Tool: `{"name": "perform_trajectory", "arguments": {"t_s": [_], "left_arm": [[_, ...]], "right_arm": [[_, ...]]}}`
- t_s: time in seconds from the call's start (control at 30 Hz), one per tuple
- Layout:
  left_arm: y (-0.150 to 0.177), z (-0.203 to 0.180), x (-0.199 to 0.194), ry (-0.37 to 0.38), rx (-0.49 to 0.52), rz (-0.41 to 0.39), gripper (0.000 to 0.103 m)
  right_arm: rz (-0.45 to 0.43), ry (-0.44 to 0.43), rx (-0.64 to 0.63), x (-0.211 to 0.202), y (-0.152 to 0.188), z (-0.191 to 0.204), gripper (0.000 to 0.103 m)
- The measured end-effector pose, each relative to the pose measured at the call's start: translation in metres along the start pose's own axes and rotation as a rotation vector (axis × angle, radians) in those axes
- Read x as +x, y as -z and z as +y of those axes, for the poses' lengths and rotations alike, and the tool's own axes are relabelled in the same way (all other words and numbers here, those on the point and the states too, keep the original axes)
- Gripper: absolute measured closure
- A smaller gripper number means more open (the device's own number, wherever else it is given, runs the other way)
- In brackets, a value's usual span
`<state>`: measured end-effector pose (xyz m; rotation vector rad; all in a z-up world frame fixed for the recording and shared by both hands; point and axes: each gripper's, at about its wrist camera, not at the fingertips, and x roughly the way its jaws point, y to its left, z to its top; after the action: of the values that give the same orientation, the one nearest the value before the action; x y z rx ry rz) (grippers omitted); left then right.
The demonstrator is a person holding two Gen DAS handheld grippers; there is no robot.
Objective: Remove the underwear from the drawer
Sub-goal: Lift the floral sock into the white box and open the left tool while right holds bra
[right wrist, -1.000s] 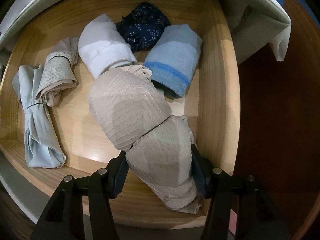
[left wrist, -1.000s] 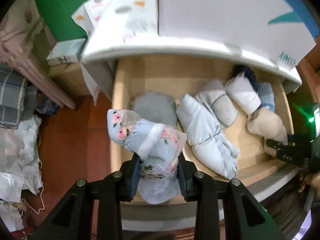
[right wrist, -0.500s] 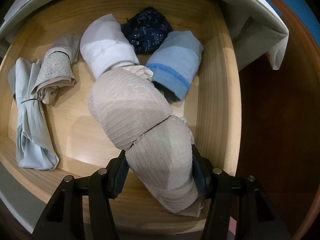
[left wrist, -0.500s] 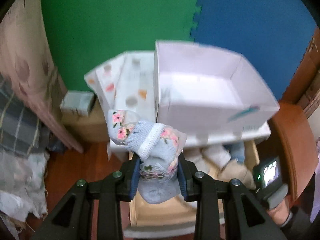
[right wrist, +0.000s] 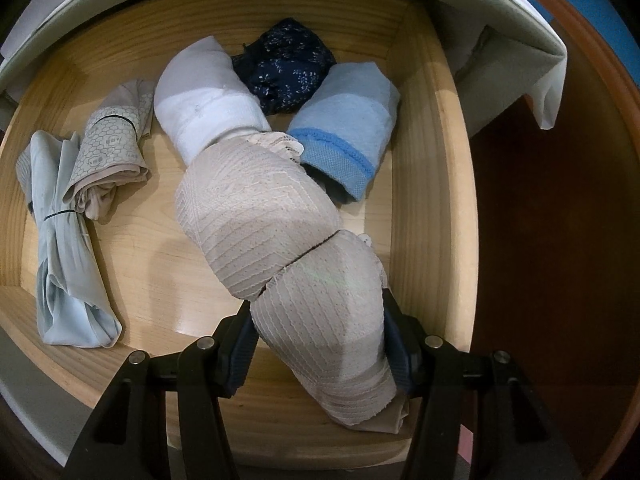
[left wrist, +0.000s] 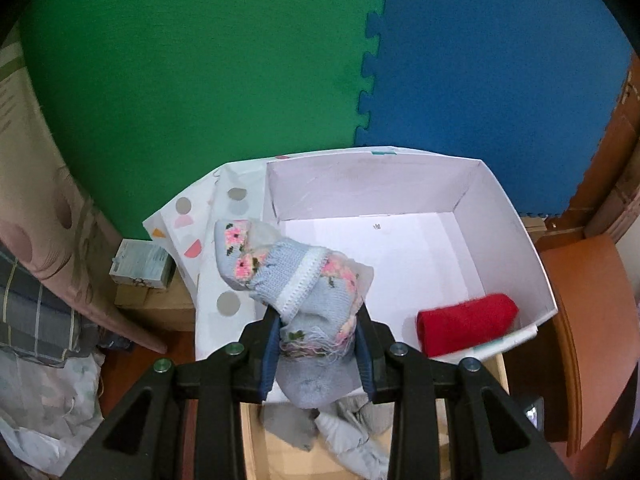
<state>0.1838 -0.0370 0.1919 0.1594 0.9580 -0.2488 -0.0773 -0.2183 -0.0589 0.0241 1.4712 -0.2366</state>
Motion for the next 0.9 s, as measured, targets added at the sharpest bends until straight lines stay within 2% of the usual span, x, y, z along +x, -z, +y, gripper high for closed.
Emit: {"name": "perform_trajectory", "arguments": {"t_s": [0.1, 0.43, 0.9], "left_arm": [[-0.009, -0.012, 0.018, -0.008, 0.018, 0.017, 0.07], [0.002, -0.023, 0.07, -0.046, 0.043, 0.111, 0.07], [0.011, -0.022, 0.093, -0.083, 0.036, 0.179, 0.068]], "right_arm": [[0.001, -0.002, -0.002, -0.001, -0.007, -0.004, 0.05], [0.003, -0.003, 0.003, 0.0, -0.009, 0.001, 0.05], [0.003, -0.003, 0.002, -0.001, -0.008, 0.002, 0.05]]}}
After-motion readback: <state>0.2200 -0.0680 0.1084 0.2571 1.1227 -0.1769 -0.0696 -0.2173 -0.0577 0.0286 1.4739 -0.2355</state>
